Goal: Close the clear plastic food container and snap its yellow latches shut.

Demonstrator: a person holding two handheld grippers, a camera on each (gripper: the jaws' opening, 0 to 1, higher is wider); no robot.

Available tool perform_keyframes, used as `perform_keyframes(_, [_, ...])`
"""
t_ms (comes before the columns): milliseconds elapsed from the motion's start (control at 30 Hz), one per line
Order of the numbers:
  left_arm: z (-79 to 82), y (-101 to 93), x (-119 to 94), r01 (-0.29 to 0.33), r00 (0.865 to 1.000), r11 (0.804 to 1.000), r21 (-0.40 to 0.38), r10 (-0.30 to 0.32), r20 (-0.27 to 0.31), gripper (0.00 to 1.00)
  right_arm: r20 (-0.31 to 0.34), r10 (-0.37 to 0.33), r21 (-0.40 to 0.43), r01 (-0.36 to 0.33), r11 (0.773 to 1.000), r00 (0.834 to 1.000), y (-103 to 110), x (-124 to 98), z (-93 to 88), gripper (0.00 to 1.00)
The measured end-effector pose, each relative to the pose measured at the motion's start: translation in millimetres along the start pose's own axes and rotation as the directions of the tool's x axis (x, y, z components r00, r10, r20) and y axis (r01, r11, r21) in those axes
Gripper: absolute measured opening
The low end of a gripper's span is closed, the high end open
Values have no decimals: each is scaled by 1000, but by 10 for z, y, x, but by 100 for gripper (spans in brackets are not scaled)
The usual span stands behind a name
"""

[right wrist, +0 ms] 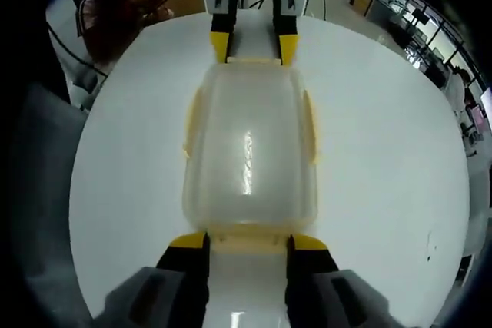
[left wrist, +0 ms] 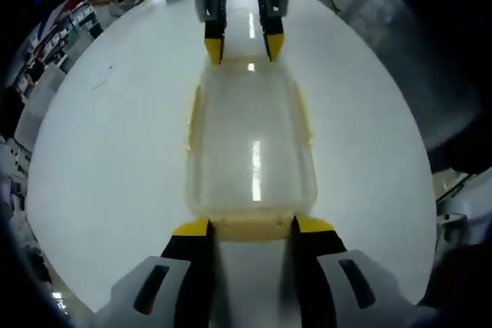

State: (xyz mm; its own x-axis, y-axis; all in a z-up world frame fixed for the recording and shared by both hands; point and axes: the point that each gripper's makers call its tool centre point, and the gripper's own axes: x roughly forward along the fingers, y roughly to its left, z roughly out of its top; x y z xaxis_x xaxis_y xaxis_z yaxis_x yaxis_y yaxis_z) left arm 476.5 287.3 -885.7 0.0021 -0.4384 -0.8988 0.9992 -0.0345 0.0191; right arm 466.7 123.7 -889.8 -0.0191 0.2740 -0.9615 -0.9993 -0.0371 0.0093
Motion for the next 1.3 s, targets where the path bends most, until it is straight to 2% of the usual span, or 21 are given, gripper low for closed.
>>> perform_keyframes(67, [1,15,-3,0,1000,1000,-21,0,12,36,-1,3,-10,-3,1000,1000,-7,-2,0,36])
perform_keyframes(167, [-2,-9,-18,7,1000,999,-53,-7,-7,36,5,7,3,-7,1000,1000,-6,-12,14,36])
perform_keyframes(333, [33,-82,-128,2,1000,999,-41,-2,-15,35,-1,14,-6,-14,1000,1000,104,-62,50,36])
perform_keyframes(600, [131,-90,-323,-22,1000,999,-42,21,-11,35,24,-8,-17,9,1000,1000,86,-288,115,36])
perform_keyframes(800, [244,-24,-481,-37,999,999,-26,37,-14,35,38,-29,-19,29,999,999,29,-475,139,36])
perform_keyframes(967, [330,118,-620,-77,997,997,-4,77,-24,35,59,-65,-4,66,998,996,-77,-612,157,36])
perform_keyframes(1300, [379,117,-619,-98,994,995,5,98,-45,35,53,-75,-15,76,997,996,-71,-641,128,36])
